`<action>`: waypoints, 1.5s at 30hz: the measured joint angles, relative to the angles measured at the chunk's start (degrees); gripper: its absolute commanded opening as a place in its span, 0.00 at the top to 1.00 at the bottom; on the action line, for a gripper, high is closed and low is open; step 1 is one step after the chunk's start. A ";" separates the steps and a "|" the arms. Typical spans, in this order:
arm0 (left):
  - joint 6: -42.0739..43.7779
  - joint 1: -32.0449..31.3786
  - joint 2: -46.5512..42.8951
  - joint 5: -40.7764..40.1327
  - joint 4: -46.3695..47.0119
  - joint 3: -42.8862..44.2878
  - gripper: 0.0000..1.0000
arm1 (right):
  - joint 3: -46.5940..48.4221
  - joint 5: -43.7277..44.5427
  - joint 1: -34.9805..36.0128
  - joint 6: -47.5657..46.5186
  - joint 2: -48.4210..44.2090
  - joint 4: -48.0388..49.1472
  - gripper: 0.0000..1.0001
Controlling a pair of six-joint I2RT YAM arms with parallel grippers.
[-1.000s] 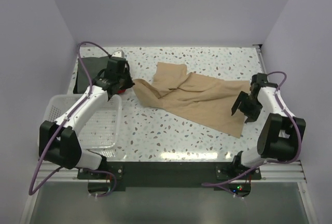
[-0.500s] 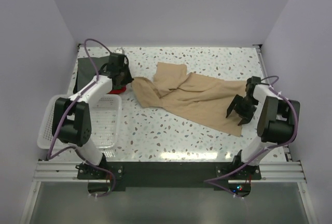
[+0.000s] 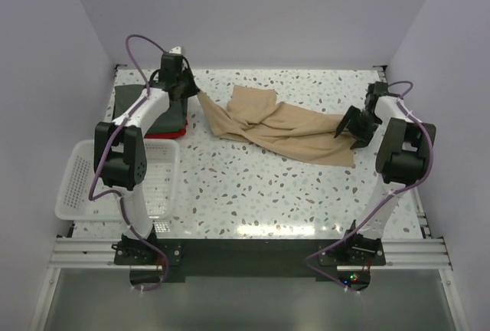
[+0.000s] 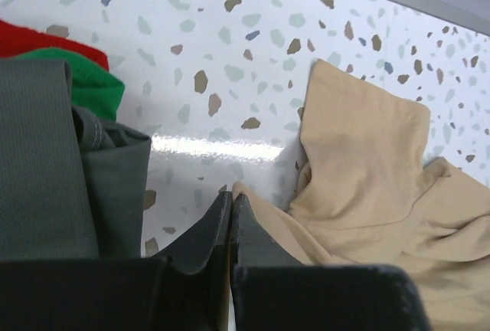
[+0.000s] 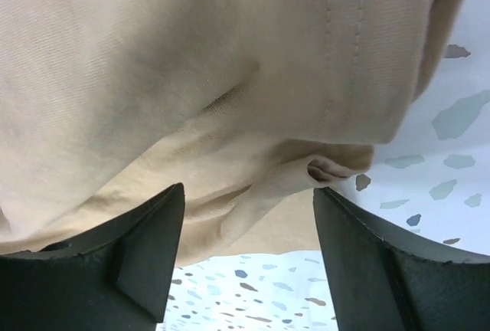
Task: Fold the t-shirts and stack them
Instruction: Flatten the tshirt out
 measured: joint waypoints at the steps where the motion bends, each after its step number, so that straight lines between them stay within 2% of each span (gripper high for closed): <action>1: -0.02 0.09 0.33 0.44 0.04 0.94 1.00 | 0.50 0.00 0.00 -0.22 -0.02 -0.17 0.28; 5: -0.07 0.20 0.48 2.27 1.03 2.01 1.00 | -0.46 0.26 -0.02 -1.16 -2.03 -0.57 0.27; 13: -0.76 0.22 -1.40 4.74 2.01 -2.84 1.00 | -16.00 0.74 -0.02 -1.31 -14.78 -0.72 0.28; 18: -1.14 0.22 -2.89 5.70 2.14 -4.87 1.00 | -22.14 1.79 -0.02 -0.87 -17.68 -0.59 0.31; 31: -1.11 0.22 -5.46 6.01 2.12 -6.19 1.00 | -30.16 5.33 -0.02 -0.55 -22.27 -0.17 0.50; 37: -1.11 0.22 -5.51 6.01 2.12 -6.64 1.00 | -30.32 6.34 -0.02 -0.55 -21.84 1.07 0.56; 45: -1.07 0.22 -5.51 5.99 2.05 -6.71 1.00 | -30.05 7.13 -0.17 -0.74 -20.24 1.31 0.69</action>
